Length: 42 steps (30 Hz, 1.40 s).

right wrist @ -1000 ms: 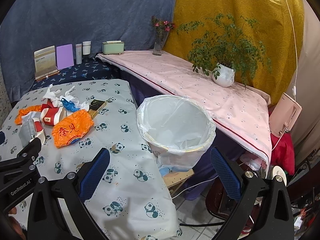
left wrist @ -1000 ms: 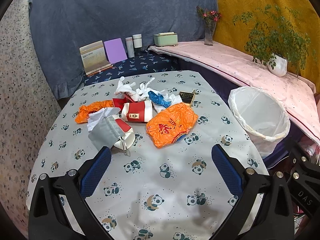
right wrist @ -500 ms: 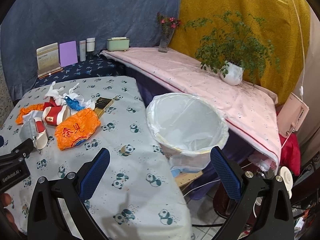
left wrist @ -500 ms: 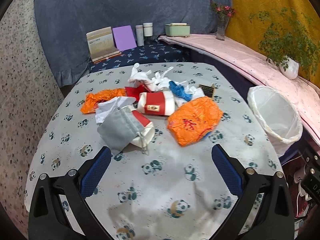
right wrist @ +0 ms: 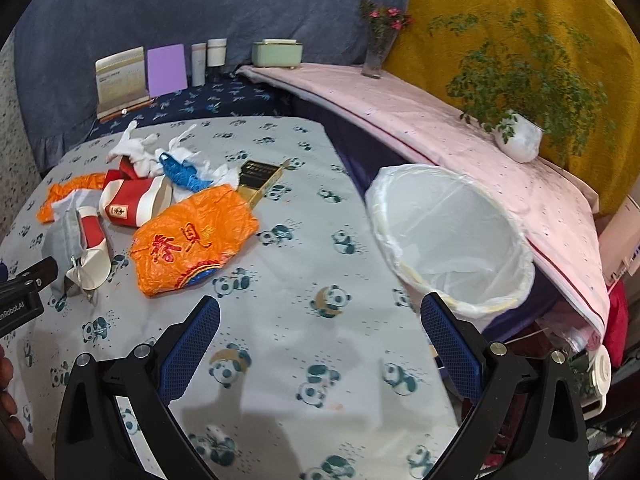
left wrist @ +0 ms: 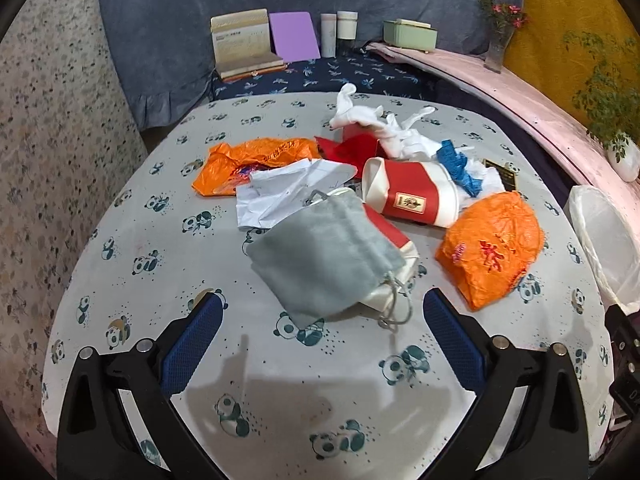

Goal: Collect trash
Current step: 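Grasp the red-and-white paper cup with the right gripper while the left grasps the grey pouch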

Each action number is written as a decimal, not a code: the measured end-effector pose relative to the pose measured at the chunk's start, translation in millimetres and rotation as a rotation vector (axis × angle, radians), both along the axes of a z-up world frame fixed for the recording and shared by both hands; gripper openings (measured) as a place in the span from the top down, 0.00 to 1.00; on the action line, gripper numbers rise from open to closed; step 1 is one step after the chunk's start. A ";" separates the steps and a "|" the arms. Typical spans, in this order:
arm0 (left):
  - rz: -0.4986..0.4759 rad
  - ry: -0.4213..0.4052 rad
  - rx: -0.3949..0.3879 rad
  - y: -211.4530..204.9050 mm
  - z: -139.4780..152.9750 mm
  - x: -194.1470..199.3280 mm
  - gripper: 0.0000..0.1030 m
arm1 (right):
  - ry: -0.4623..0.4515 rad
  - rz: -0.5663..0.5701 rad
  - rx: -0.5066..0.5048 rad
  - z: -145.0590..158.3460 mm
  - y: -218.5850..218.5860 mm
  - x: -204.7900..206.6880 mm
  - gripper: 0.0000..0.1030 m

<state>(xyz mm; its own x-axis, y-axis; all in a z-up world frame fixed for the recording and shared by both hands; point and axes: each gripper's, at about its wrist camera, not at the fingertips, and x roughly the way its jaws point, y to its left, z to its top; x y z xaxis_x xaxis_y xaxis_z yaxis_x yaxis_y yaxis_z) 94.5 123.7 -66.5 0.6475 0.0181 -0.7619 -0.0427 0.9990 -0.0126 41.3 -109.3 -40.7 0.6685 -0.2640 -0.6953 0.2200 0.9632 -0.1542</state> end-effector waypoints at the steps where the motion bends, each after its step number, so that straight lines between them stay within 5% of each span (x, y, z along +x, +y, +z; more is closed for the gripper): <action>1: -0.003 0.006 -0.006 1.2 -2.9 4.1 0.07 | 0.006 0.008 -0.001 -2.7 4.2 4.8 0.07; 12: -0.032 0.050 -0.078 2.3 -15.3 41.6 0.10 | 0.025 0.085 0.014 -15.9 42.1 44.3 0.07; 20: -0.046 0.078 -0.215 29.6 -16.8 45.1 0.71 | 0.038 0.157 0.037 -20.2 71.3 55.4 0.07; 24: -0.057 0.081 -0.285 45.1 -14.3 39.5 0.88 | 0.040 0.204 0.056 -19.5 89.8 57.1 0.07; 28: -0.051 0.060 -0.273 56.3 -10.9 32.6 0.90 | 0.038 0.260 0.086 -18.7 109.6 60.9 0.09; 42: -0.024 0.107 -0.311 81.7 -29.4 42.2 0.90 | 0.140 0.378 0.263 -49.5 151.3 111.6 0.41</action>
